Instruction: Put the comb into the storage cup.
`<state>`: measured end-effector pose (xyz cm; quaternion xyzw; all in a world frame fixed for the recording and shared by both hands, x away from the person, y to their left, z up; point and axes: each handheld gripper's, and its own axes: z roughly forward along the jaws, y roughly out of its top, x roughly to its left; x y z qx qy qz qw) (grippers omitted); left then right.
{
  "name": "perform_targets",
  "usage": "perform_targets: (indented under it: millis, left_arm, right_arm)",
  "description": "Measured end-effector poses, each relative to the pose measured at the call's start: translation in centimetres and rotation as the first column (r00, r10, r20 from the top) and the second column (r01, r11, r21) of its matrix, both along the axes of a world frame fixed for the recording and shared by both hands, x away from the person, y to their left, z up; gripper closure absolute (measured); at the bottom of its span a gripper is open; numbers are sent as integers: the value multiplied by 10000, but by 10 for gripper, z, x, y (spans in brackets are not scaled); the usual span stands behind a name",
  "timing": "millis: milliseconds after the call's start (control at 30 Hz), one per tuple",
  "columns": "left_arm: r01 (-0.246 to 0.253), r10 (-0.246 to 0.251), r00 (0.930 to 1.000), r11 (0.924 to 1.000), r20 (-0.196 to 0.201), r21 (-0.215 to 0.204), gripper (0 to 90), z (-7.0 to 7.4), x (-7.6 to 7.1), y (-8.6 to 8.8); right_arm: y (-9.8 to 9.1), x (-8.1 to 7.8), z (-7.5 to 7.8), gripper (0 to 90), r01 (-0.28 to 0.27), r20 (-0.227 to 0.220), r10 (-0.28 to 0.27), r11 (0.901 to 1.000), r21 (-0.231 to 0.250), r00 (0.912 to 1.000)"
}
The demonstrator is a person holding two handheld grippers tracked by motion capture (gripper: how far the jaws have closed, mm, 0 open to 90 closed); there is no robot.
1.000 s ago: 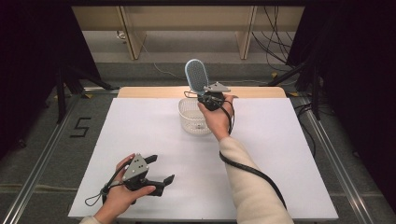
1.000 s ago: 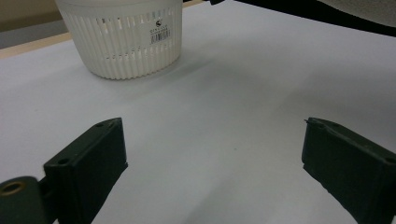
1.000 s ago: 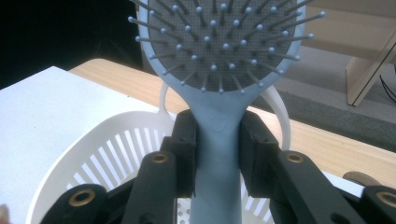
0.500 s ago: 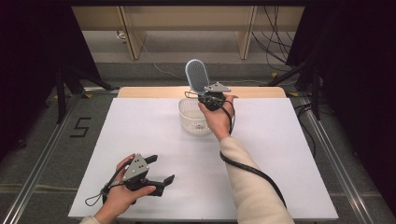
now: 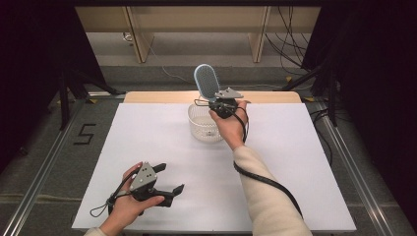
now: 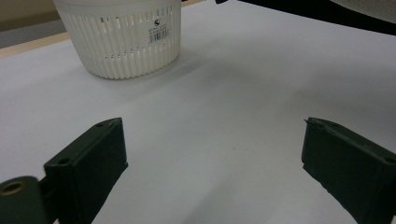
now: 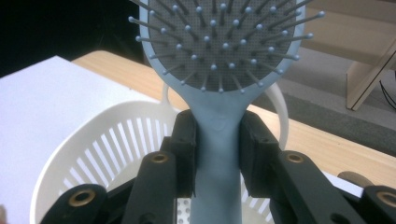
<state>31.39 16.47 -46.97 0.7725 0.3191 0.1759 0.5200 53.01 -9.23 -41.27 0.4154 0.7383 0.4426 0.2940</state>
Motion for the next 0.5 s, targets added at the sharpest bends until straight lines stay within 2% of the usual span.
perform_targets:
  millis: [133, 500]
  left_arm:
    - [-30, 30, 10000, 10000, -13, -28, 62, 0, 0, 0]
    - [-1, 2, 10000, 10000, 3, -6, 62, 0, 0, 0]
  right_arm:
    - [-1, 0, -6, 701, -43, -138, 41, 9999, -106, 9999]
    - [1, -3, -7, 699, -249, -246, 240, 9991, -345, 9994]
